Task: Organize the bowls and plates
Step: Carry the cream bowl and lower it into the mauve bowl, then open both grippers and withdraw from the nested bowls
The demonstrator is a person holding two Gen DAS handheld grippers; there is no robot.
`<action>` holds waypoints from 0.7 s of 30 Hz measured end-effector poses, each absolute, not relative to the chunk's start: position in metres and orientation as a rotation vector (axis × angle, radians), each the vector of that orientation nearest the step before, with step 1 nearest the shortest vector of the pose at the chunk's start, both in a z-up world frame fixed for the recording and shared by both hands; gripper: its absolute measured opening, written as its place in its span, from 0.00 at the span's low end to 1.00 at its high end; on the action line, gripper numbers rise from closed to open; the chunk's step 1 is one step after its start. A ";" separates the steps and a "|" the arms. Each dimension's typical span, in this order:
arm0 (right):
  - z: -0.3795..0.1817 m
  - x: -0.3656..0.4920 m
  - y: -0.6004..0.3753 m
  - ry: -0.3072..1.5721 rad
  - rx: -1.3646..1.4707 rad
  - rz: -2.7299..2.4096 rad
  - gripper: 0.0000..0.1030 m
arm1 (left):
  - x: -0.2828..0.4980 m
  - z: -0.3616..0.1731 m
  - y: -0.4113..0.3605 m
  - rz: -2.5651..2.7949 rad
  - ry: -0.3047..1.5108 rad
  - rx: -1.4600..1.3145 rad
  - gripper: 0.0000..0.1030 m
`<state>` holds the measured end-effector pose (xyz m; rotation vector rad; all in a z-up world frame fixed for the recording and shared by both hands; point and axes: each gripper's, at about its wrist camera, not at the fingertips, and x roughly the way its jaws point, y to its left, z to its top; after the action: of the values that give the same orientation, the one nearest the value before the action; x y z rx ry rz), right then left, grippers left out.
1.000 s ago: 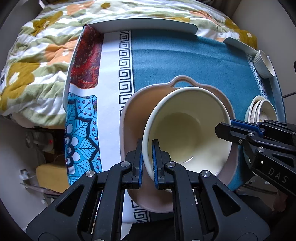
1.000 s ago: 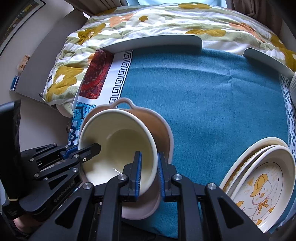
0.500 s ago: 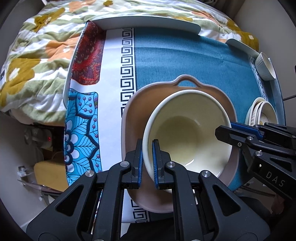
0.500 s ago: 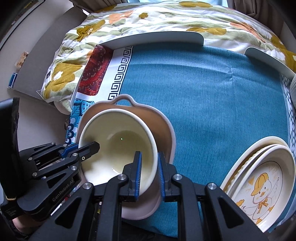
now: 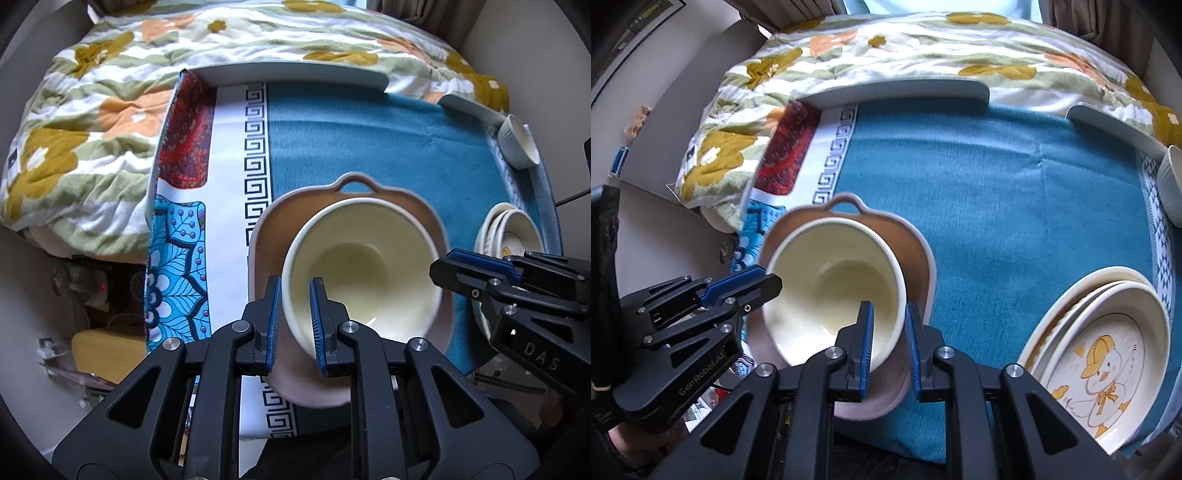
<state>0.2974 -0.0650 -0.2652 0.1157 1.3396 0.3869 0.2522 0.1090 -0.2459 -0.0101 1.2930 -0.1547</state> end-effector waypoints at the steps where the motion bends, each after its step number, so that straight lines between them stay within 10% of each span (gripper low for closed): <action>1: -0.261 0.296 -0.066 1.330 0.116 0.387 0.15 | 0.251 -0.241 0.109 -0.157 1.286 -0.011 0.13; 12: -0.182 0.269 -0.127 1.127 0.226 0.363 0.15 | 0.235 -0.162 0.070 -0.244 1.103 -0.017 0.16; 15: -0.165 0.260 -0.160 1.062 0.244 0.317 0.17 | 0.232 -0.139 0.039 -0.292 1.022 -0.018 0.63; 17: -0.156 0.254 -0.180 1.028 0.241 0.287 0.45 | 0.227 -0.124 0.015 -0.304 0.943 -0.001 1.00; 21: -0.145 0.246 -0.246 0.952 0.251 0.217 0.88 | 0.230 -0.106 -0.036 -0.322 0.848 0.005 1.00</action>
<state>0.2461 -0.2456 -0.1454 0.2513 0.9518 0.2166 0.2300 -0.0363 -0.1063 0.0054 0.8481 -0.3222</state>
